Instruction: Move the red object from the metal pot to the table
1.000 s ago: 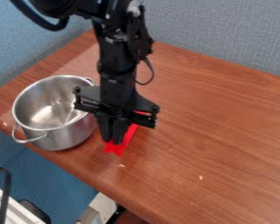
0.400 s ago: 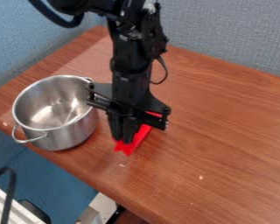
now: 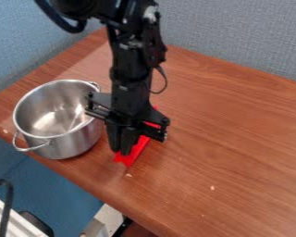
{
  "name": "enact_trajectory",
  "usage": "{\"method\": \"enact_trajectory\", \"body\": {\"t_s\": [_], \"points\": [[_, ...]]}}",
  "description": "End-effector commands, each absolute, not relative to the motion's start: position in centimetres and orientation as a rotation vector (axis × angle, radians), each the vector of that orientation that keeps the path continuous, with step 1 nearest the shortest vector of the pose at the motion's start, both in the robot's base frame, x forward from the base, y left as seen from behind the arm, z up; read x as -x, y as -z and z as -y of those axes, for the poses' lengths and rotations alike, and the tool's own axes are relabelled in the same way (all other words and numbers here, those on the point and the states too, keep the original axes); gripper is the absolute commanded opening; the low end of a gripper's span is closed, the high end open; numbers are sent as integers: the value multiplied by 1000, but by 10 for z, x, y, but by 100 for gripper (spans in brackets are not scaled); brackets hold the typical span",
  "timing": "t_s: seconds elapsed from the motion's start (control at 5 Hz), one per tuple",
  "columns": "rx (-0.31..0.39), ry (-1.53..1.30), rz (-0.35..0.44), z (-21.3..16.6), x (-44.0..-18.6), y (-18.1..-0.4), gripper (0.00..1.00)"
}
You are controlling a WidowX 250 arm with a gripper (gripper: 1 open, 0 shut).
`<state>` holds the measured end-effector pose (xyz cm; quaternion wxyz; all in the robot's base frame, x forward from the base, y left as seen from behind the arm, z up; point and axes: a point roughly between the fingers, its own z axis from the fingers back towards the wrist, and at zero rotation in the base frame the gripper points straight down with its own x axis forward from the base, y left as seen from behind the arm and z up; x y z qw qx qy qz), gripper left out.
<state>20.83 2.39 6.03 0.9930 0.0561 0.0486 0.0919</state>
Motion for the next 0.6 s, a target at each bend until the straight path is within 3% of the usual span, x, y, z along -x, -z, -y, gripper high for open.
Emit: {"method": "enact_trajectory", "body": {"t_s": [0.0,0.2,0.4], "points": [[-115,-210,-68,-14,-222,-63,0],[-118,-178,-77,-18,-226,-57,100],[-109,-157,-77,-20,-231,-51,100]]}}
